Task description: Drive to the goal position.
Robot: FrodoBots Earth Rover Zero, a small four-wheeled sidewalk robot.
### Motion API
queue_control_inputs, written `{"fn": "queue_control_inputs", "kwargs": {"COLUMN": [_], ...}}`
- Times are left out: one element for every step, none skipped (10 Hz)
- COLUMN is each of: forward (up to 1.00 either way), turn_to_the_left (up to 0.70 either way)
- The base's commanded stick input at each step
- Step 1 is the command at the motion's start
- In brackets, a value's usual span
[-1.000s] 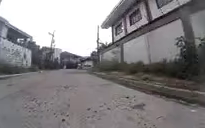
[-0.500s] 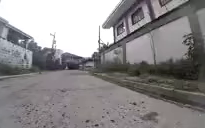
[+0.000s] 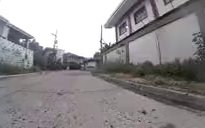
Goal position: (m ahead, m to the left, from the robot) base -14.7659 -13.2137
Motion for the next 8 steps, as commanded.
{"fn": "queue_control_inputs", "kwargs": {"forward": [0.70,0.70,0.70,0.70,0.70,0.70,0.70,0.70], "turn_to_the_left": [0.00,0.00,0.00,0.00,0.00,0.00,0.00,0.00]}}
